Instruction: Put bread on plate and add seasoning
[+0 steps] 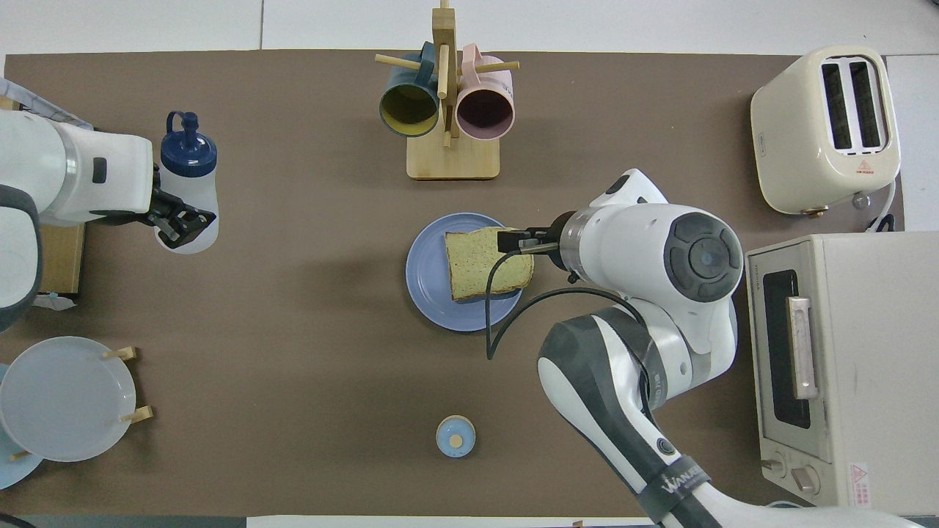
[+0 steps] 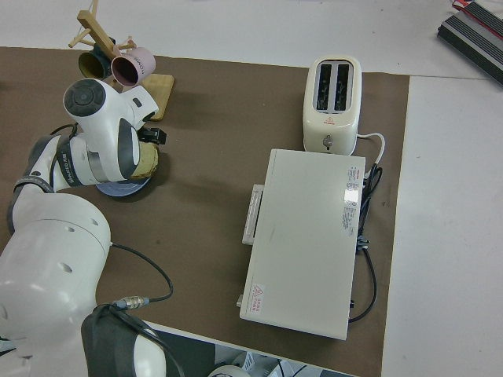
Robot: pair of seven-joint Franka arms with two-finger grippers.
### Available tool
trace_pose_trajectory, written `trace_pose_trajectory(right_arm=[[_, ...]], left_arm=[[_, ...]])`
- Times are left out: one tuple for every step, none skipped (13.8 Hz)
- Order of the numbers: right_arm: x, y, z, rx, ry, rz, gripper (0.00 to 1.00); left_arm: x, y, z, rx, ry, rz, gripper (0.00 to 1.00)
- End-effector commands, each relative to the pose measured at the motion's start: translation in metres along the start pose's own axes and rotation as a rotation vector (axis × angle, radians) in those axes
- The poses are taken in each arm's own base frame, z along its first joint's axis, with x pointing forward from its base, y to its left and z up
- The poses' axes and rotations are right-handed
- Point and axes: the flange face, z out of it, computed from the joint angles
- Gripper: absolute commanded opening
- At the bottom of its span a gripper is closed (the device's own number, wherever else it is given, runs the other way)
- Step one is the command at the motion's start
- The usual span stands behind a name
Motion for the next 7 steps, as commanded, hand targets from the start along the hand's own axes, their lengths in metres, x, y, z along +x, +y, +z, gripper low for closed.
trace_pose_trajectory(right_arm=[[0.016, -0.003, -0.018, 0.011, -0.074, -0.009, 1.00], [0.015, 0.002, -0.022, 0.004, -0.093, -0.006, 1.00], [0.012, 0.017, -0.022, -0.008, -0.136, -0.027, 1.00], [0.010, 0.018, -0.023, -0.009, -0.166, -0.056, 1.00], [0.011, 0.022, -0.025, -0.007, -0.165, -0.066, 1.00], [0.014, 0.019, -0.030, -0.003, -0.147, -0.062, 1.00], [0.021, 0.018, -0.040, 0.003, -0.140, -0.066, 1.00]], left_arm=[[-0.005, 0.051, -0.002, -0.046, -0.043, 0.124, 0.00], [-0.006, 0.073, -0.003, -0.053, -0.042, 0.170, 0.00], [-0.011, 0.095, -0.003, -0.056, -0.049, 0.214, 0.00], [-0.014, 0.113, -0.001, -0.058, -0.057, 0.253, 0.00], [-0.018, 0.135, 0.005, -0.055, -0.072, 0.298, 0.00], [-0.020, 0.151, 0.009, -0.052, -0.081, 0.335, 0.00], [-0.021, 0.168, 0.012, -0.054, -0.088, 0.366, 0.00]])
